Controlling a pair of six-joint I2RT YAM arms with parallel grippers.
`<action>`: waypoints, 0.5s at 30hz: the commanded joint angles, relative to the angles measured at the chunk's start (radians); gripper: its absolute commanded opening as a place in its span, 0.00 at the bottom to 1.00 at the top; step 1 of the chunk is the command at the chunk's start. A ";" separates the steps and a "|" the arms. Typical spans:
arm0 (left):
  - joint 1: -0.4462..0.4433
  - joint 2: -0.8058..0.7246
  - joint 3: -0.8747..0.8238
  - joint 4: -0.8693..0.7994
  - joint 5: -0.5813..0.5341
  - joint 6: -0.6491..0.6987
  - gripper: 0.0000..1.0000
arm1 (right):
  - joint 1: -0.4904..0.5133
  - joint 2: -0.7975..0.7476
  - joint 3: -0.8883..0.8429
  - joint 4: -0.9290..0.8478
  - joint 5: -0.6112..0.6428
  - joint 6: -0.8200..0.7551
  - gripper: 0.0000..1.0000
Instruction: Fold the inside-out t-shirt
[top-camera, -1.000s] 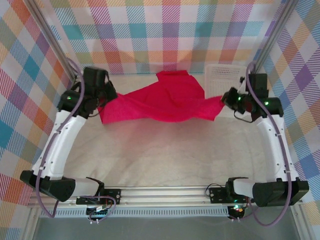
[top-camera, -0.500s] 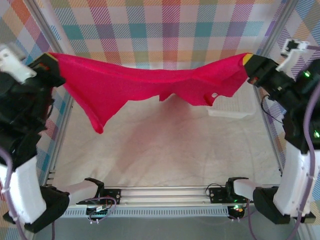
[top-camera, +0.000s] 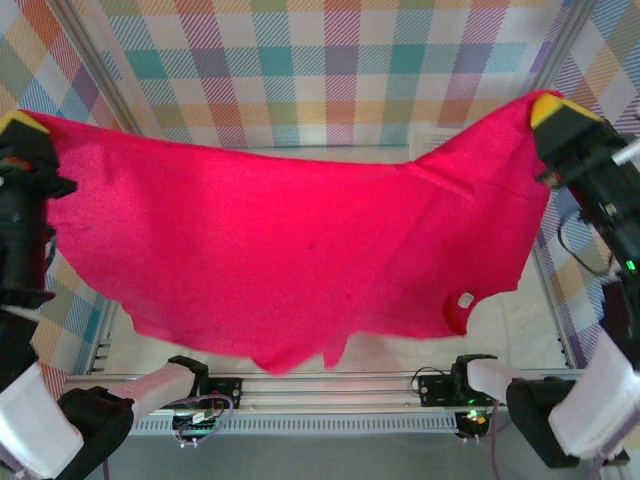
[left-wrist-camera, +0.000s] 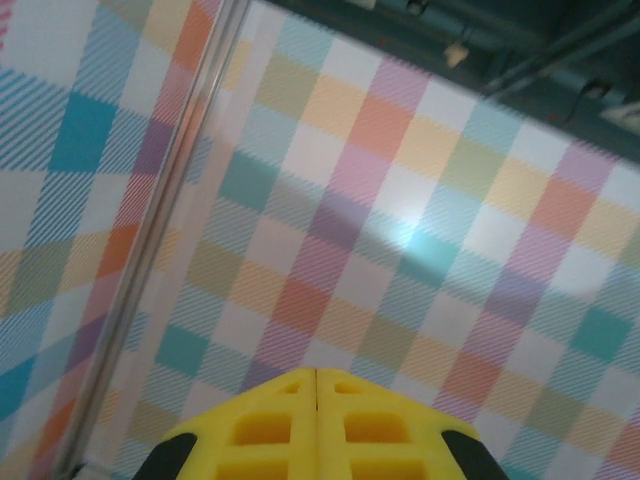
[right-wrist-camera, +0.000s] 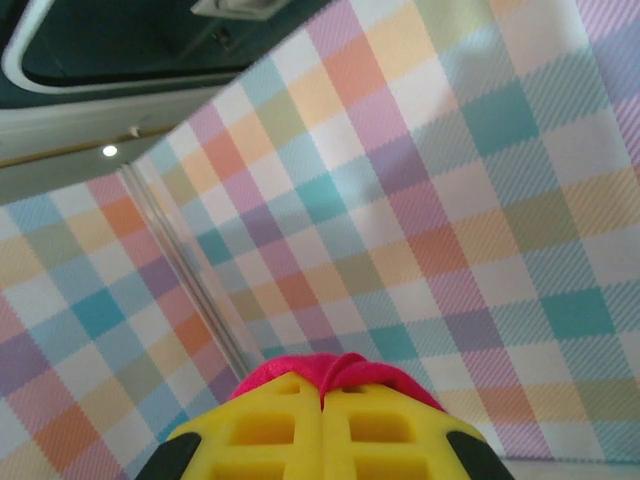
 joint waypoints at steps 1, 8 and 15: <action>0.012 0.096 -0.140 0.056 -0.110 0.096 0.00 | -0.004 0.139 -0.098 0.056 0.016 -0.007 0.00; 0.165 0.261 -0.543 0.210 -0.111 0.003 0.00 | 0.052 0.219 -0.502 0.316 -0.036 0.095 0.00; 0.248 0.517 -0.713 0.251 -0.046 -0.125 0.00 | 0.164 0.502 -0.673 0.425 0.139 0.125 0.06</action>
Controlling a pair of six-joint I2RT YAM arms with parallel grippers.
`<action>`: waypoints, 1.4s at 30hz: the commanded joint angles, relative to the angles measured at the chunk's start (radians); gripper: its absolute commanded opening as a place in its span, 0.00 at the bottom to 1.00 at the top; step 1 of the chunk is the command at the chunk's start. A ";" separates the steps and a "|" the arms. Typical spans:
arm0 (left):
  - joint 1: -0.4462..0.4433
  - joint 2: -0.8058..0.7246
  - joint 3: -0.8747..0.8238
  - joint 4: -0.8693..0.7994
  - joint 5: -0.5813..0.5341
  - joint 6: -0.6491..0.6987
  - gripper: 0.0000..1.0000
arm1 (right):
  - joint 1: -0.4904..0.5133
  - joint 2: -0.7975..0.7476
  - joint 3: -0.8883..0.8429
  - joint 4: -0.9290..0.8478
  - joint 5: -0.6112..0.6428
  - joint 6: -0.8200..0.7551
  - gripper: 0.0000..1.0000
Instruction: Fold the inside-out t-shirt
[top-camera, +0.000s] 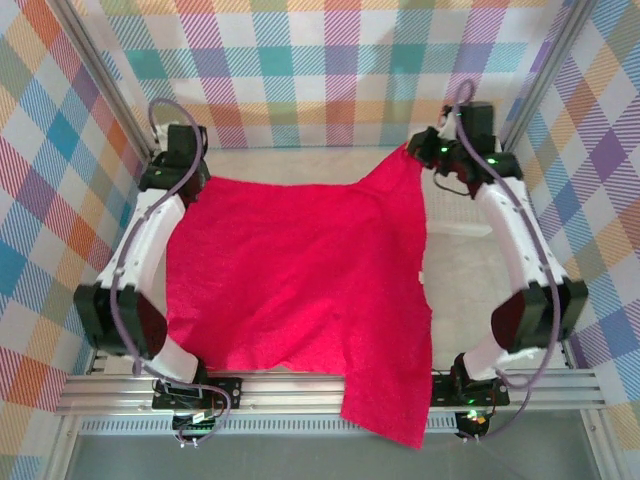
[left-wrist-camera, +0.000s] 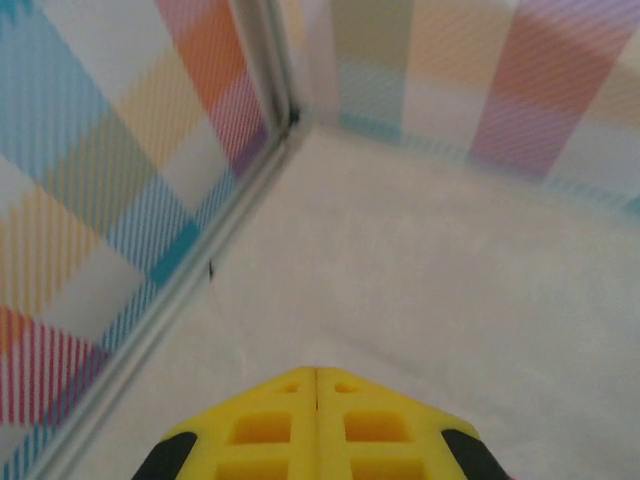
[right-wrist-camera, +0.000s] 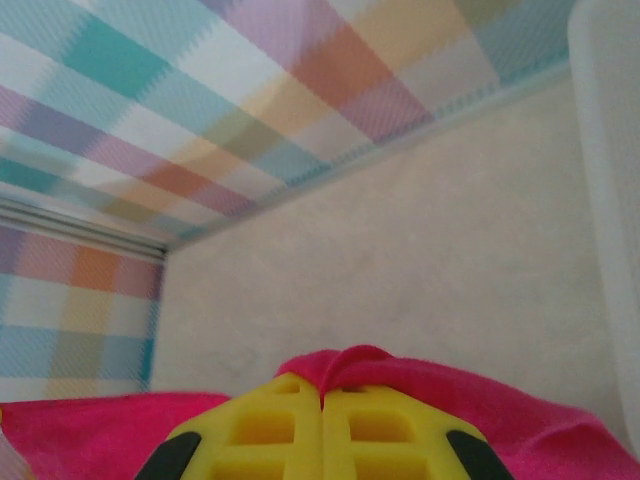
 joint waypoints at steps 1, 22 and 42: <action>0.037 0.079 0.014 0.041 0.026 -0.087 0.07 | 0.038 0.155 0.037 0.102 0.115 0.020 0.11; 0.030 -0.037 -0.378 -0.011 0.617 -0.379 0.75 | 0.252 0.368 -0.027 -0.077 0.203 -0.054 0.54; 0.029 -0.035 -0.440 -0.004 0.647 -0.359 0.73 | 0.252 0.654 0.227 -0.151 0.237 0.012 0.18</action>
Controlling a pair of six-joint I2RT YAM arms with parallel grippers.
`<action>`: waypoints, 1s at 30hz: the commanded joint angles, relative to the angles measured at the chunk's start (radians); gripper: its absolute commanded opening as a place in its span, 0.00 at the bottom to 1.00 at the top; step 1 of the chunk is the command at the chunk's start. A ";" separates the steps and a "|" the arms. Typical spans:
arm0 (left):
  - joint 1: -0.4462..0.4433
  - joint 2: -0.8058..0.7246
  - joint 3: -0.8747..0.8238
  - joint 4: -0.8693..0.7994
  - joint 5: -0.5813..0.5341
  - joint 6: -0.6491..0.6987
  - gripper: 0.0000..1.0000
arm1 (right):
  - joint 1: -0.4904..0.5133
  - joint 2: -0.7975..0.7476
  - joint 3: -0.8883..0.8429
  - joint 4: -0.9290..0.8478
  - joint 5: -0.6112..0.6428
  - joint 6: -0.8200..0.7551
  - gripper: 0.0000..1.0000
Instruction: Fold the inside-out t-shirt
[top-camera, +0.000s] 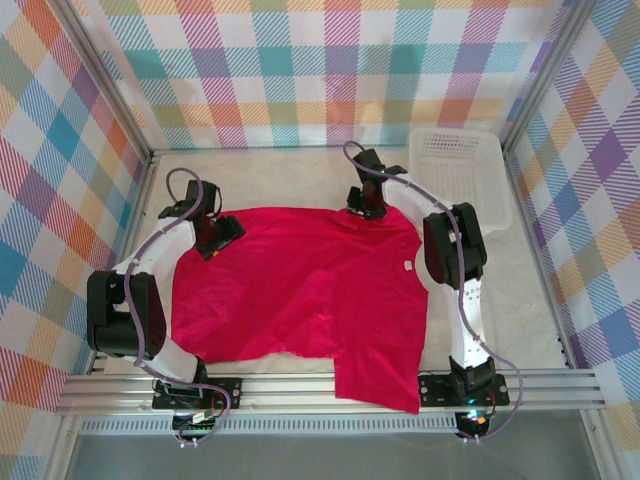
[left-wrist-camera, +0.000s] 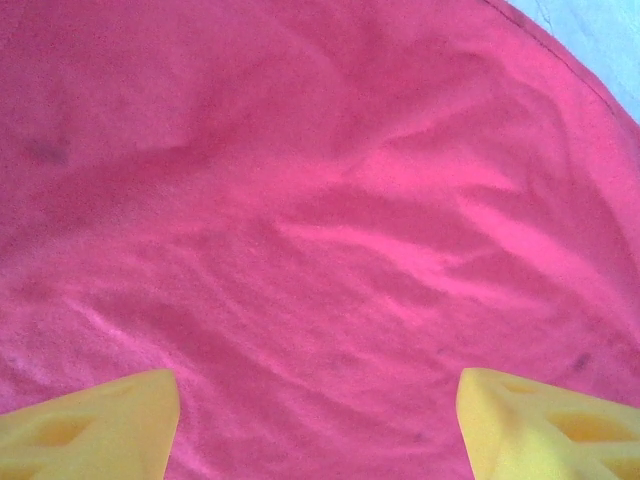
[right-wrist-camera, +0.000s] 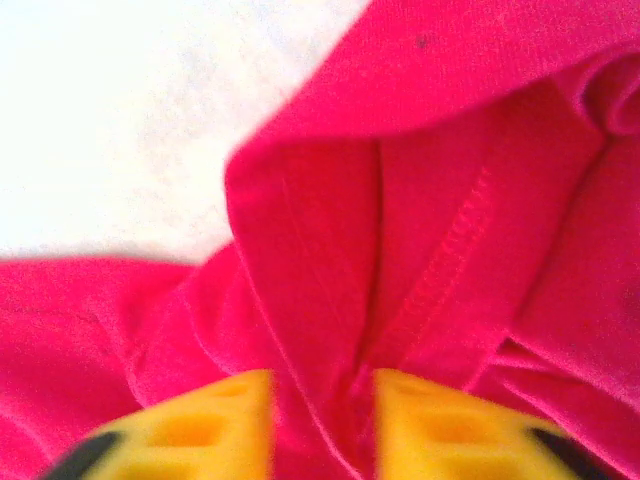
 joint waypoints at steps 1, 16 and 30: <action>0.004 0.004 -0.006 -0.001 0.017 0.004 0.73 | 0.003 0.030 0.065 -0.043 0.016 0.021 0.08; 0.006 0.034 0.010 0.002 -0.027 -0.011 0.73 | -0.004 0.392 0.816 -0.150 -0.014 -0.005 0.24; 0.006 0.041 0.068 -0.060 -0.034 -0.001 0.73 | -0.013 0.041 0.322 -0.073 0.089 -0.131 0.52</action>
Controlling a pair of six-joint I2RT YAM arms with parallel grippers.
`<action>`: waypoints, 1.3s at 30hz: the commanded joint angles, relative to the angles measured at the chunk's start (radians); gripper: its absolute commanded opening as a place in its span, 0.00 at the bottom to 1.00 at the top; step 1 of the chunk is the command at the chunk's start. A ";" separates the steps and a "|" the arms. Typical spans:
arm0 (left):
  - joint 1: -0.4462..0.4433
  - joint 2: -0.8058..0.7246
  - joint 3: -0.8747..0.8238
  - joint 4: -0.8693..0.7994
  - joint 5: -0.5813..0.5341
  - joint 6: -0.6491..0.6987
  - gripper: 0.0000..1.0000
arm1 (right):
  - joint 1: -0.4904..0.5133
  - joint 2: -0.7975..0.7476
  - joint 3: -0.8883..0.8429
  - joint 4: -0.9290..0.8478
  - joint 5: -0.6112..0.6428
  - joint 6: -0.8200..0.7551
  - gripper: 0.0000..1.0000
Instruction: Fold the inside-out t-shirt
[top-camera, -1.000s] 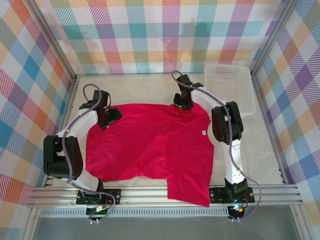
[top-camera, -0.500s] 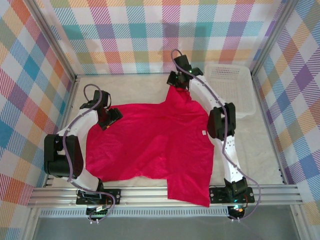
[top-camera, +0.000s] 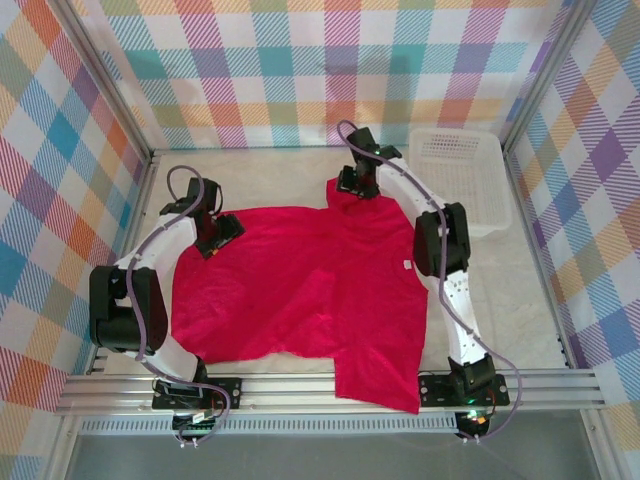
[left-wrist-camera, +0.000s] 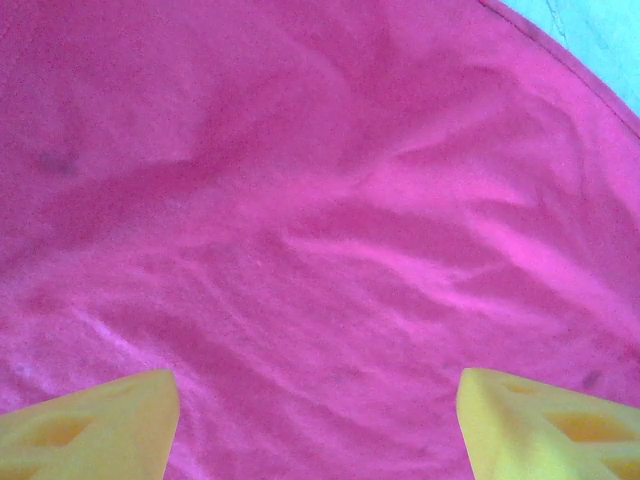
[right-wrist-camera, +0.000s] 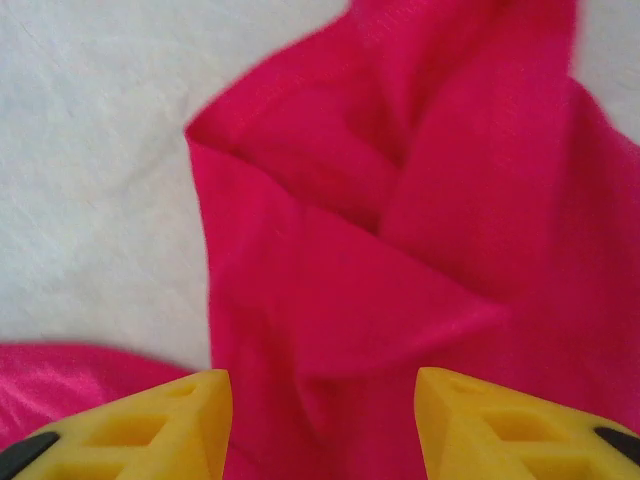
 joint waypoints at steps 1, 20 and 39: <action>0.006 0.009 0.035 -0.038 -0.007 0.006 0.73 | -0.006 -0.088 -0.037 0.059 0.063 -0.059 0.52; 0.026 -0.052 0.015 -0.061 -0.016 0.019 0.74 | -0.044 0.190 0.189 -0.006 0.013 0.054 0.50; 0.029 -0.028 0.010 -0.036 -0.038 0.005 0.74 | -0.043 0.290 0.472 0.039 0.000 0.107 0.12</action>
